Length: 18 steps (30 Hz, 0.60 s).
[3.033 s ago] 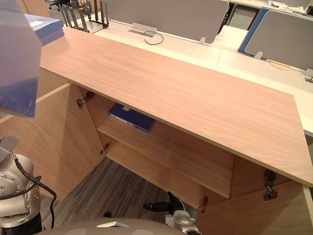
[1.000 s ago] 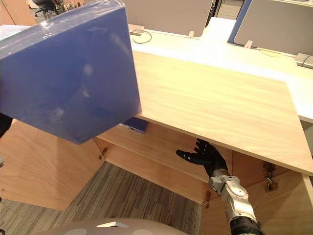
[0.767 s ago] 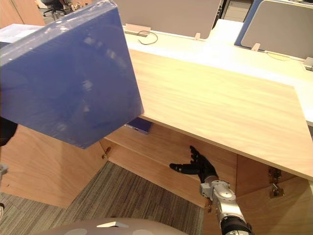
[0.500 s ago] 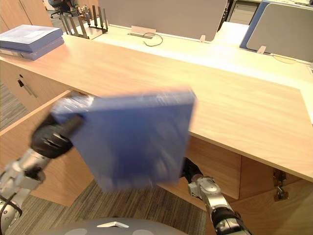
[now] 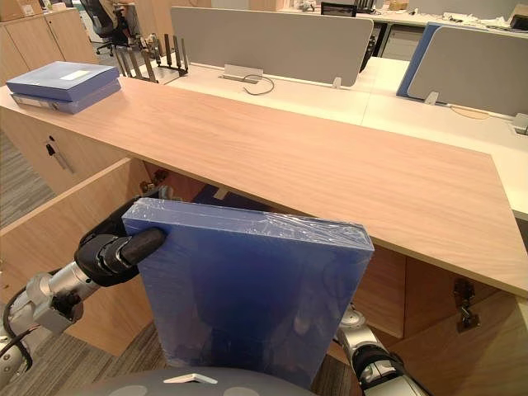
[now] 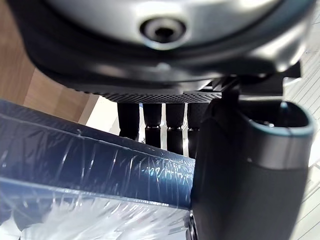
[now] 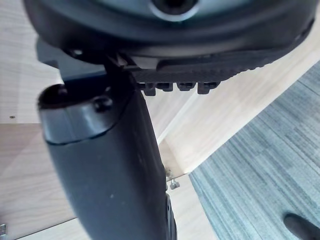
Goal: Walk over to the cabinet, pick up the folder, carry it to the office cabinet, place the folder inside the office cabinet, then close the office cabinet door
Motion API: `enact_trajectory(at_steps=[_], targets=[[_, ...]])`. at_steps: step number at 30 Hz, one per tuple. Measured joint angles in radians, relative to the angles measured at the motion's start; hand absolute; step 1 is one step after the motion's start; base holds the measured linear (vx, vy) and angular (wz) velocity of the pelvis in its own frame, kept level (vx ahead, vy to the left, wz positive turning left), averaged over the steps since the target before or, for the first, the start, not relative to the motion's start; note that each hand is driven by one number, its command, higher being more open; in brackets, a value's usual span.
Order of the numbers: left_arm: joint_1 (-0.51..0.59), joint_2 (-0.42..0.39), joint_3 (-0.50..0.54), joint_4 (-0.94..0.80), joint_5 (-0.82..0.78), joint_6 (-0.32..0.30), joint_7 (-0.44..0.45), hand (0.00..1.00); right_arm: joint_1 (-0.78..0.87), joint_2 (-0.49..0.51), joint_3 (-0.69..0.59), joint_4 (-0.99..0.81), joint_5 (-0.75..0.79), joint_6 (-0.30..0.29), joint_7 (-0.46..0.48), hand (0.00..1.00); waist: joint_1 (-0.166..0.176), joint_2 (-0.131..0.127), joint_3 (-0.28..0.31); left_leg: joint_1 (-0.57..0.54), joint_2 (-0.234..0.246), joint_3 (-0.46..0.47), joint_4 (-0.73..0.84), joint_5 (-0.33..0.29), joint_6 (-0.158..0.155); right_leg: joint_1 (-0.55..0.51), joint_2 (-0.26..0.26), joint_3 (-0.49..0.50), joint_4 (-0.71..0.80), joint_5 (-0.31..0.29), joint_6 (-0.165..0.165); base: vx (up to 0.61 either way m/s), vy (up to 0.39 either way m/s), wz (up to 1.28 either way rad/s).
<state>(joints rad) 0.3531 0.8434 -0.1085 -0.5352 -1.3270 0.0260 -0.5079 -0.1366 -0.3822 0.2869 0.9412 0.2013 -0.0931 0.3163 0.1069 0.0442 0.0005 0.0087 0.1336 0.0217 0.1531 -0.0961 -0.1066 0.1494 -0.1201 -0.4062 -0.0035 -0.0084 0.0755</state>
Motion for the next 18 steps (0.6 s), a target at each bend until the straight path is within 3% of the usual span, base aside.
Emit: enact_trajectory(at_steps=[5,13,18], targets=[[0.021,-0.019,-0.013,0.066,0.001,0.0,0.0,0.0,0.016,-0.01,-0.007,-0.034,-0.001,0.001,0.005,1.0,-0.003,-0.003,-0.001,0.0,-0.001,0.003,-0.003,0.006,-0.006,0.0,0.0,0.001,-0.007,0.008,-0.001,0.01,0.0,0.0],[0.092,-0.106,-0.008,0.198,0.012,-0.001,0.003,0.0,0.115,-0.138,-0.237,-0.298,0.044,0.0,0.037,1.0,-0.011,-0.016,0.001,-0.004,-0.008,0.023,-0.019,0.007,-0.002,-0.023,-0.008,0.02,-0.008,0.009,-0.001,0.0,0.008,-0.06],[0.089,-0.154,-0.005,0.259,0.043,-0.002,0.015,0.0,0.131,-0.154,-0.282,-0.366,0.018,-0.006,0.012,1.0,-0.047,-0.027,-0.002,-0.011,-0.003,0.055,-0.035,0.0,0.002,-0.055,-0.005,0.052,-0.013,0.009,0.001,0.03,0.0,-0.19]])
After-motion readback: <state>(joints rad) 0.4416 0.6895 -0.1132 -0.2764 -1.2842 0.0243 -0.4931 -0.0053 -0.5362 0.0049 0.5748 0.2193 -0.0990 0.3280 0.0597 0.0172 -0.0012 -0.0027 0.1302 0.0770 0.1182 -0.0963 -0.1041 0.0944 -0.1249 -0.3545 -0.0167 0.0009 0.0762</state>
